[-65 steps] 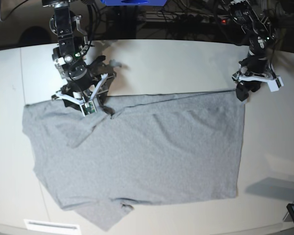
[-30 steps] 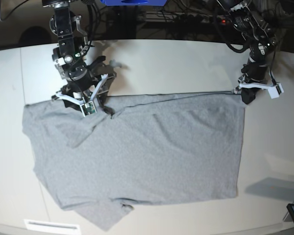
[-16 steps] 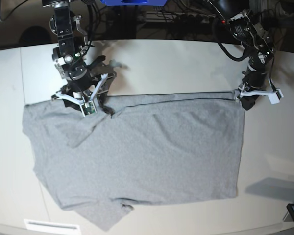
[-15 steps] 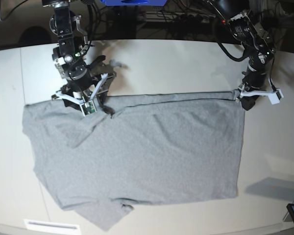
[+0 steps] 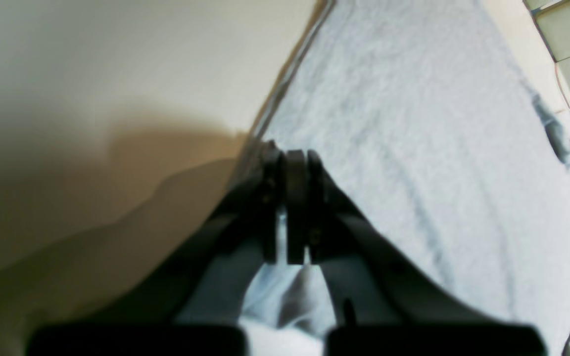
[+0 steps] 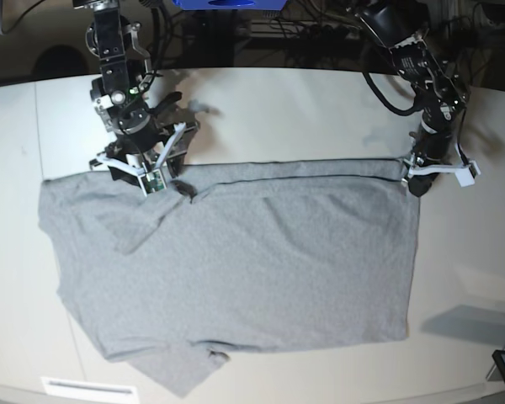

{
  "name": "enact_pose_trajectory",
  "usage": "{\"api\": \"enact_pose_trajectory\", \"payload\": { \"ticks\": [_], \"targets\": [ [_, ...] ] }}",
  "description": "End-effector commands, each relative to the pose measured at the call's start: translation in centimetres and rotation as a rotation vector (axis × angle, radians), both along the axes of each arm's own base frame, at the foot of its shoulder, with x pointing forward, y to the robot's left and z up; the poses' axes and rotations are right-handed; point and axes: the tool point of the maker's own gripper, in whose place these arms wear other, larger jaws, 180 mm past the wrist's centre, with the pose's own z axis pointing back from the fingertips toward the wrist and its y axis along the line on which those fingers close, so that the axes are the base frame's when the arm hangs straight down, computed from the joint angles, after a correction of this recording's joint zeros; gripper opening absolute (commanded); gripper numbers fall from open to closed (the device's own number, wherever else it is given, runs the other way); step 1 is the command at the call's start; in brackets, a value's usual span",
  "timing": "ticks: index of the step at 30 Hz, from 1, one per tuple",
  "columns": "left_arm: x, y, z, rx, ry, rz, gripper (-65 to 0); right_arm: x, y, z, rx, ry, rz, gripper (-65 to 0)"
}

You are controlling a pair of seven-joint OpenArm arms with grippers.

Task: Fold the T-shirt properly
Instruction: 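Drag the held corner along the shoulder edge toward the right gripper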

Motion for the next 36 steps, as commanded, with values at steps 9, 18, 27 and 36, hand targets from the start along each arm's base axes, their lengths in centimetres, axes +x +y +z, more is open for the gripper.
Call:
{"api": "enact_pose_trajectory", "payload": {
  "ticks": [9,18,27,36],
  "targets": [
    [2.6,0.7,3.0,0.022,-0.097,0.009,-65.0,0.8,0.2,1.3,0.012,-0.050,0.001,-30.6],
    [3.2,0.6,1.3,-0.025,-0.068,0.014,-65.0,0.8,0.2,1.3,0.012,-0.051,0.003,-30.6],
    [3.2,0.6,1.4,-0.020,-0.071,0.014,-52.1,1.0,0.2,1.4,0.012,-0.054,0.003,-30.6],
    [3.0,1.4,1.7,-0.013,-0.075,0.032,-39.5,1.0,0.3,1.4,0.013,-0.054,0.004,-30.6]
  ]
}}
